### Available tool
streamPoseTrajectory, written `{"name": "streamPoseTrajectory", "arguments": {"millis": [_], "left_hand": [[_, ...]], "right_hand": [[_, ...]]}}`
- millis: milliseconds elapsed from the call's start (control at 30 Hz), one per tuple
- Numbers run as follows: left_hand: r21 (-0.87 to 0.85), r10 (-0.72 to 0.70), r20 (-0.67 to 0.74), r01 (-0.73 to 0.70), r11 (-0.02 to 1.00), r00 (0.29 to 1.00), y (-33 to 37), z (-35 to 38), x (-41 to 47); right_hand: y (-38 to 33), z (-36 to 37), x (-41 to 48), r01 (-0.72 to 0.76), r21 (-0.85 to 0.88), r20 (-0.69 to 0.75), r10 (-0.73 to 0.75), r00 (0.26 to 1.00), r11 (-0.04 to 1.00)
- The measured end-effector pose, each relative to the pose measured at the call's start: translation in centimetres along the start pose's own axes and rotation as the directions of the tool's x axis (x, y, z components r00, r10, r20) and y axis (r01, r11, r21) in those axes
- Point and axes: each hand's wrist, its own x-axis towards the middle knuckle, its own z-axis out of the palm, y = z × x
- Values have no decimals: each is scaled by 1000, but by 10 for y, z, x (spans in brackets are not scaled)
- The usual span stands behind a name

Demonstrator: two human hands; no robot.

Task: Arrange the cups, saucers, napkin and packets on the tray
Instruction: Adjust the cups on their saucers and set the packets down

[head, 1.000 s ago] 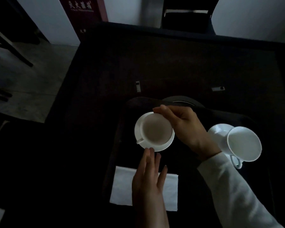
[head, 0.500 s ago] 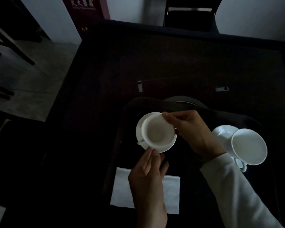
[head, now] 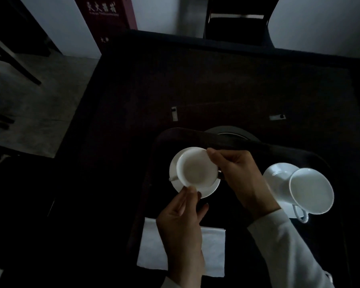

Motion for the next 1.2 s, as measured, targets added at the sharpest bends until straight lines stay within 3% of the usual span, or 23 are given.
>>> {"name": "streamPoseTrajectory", "arguments": {"millis": [567,1200], "left_hand": [[51,22,71,-26,998,997,14,-4,11],[131,21,137,-40,991,990,36,-12,22]], "right_hand": [[12,9,-17,5,83,-198,11,980,997],[14,16,-39,-42,248,-249,105,963,968]]}}
